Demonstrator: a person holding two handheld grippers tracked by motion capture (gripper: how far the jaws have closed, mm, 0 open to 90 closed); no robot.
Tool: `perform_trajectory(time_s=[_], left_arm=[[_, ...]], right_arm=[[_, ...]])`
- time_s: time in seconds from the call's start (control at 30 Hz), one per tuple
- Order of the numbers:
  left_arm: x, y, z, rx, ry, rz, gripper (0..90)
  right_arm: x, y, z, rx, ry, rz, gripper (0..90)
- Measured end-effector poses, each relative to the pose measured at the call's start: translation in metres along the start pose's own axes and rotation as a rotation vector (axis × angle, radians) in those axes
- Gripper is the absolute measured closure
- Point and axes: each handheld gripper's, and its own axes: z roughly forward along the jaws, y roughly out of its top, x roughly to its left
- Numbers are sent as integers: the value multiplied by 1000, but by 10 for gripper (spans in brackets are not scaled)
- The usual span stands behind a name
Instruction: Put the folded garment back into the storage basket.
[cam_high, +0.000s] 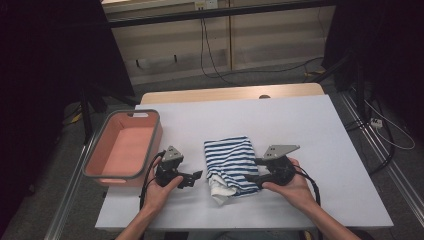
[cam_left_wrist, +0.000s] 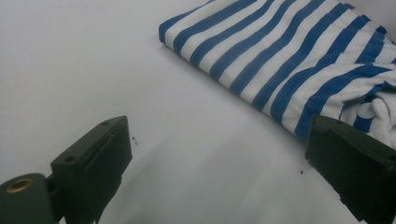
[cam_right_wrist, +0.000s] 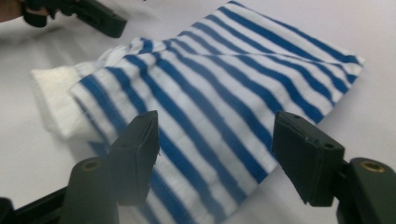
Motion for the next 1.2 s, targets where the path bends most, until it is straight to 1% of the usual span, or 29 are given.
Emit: perform_trajectory(time_s=[0.1, 0.17, 0.2, 0.23, 0.33, 0.43, 0.53, 0.57, 0.6, 0.77, 0.8, 0.93, 1.03, 1.2], left_arm=[[-1, 0, 0, 0, -3, 1, 74], [-1, 0, 0, -6, 5, 4, 74], [-1, 1, -1, -4, 5, 11, 74], [-2, 0, -1, -10, 8, 4, 73], [-2, 0, -3, -12, 20, 11, 73], [-2, 0, -3, -11, 24, 11, 74], [-2, 0, -2, -1, 21, 10, 73], [-2, -1, -1, 1, 16, 3, 73], [-1, -1, 0, 3, 17, 8, 73], [-2, -1, -1, 0, 17, 2, 73], [-2, -1, -1, 0, 19, 6, 73], [-2, -1, -1, -3, 22, 5, 74], [-1, -1, -1, -2, 20, 5, 73], [-1, -1, -1, 2, 22, 5, 73]], right_arm=[[5, -5, -3, -7, 18, 2, 324], [9, -7, -4, -14, 21, -11, 335], [11, -8, -5, -7, 20, -24, 339], [13, -8, -6, -6, 13, -37, 343], [18, -9, -5, 10, 22, -55, 355], [21, -11, -4, 22, 32, -70, 378], [24, -10, -5, 18, 38, -77, 382], [24, -10, -5, 19, 44, -82, 392], [25, -10, -5, 23, 49, -85, 398], [31, -10, 1, 47, 68, -120, 422], [33, -10, 3, 49, 71, -126, 422], [39, -9, 10, 77, 73, -160, 428], [43, -8, 16, 98, 75, -185, 418], [47, -9, 25, 129, 80, -204, 380]])
